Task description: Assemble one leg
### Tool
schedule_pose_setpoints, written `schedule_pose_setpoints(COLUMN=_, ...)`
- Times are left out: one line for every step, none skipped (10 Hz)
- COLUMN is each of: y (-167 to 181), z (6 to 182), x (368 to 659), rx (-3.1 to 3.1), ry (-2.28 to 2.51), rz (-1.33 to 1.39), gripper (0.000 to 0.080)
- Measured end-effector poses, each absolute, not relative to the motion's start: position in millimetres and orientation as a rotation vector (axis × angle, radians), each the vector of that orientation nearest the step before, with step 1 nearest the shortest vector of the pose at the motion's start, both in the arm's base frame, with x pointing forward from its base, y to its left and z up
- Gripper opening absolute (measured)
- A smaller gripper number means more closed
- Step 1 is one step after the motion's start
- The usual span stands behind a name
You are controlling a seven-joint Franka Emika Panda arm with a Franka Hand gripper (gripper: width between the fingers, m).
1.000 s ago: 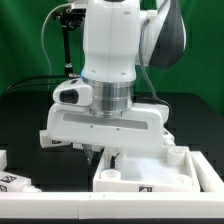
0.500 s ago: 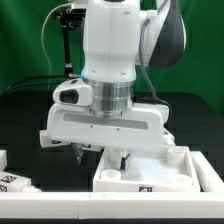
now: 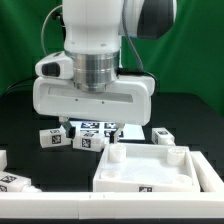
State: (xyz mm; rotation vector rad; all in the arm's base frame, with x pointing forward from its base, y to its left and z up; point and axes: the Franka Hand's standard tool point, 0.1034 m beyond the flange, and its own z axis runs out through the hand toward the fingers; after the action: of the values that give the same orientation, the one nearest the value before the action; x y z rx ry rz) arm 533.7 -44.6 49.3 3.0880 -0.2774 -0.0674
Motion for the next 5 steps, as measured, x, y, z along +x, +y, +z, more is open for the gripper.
schedule_pose_setpoints(y=-43.1, z=47.0, x=530.7, rx=3.089, ry=-0.276, rz=-0.075, gripper=0.0648)
schedule_pose_setpoints(y=-43.4, z=47.4, x=531.5, rx=3.089, ry=-0.277, rz=-0.072, gripper=0.0648)
schedule_pose_setpoints(y=-43.4, z=47.4, x=531.5, rx=3.089, ry=-0.277, rz=-0.072, gripper=0.0648)
schedule_pose_setpoints(y=-43.3, z=48.0, x=531.4, rx=3.088, ry=-0.288, rz=-0.074, gripper=0.0648)
schedule_pose_setpoints(y=-44.0, z=53.4, x=529.3, rx=3.085, ry=-0.365, rz=-0.093, gripper=0.0648)
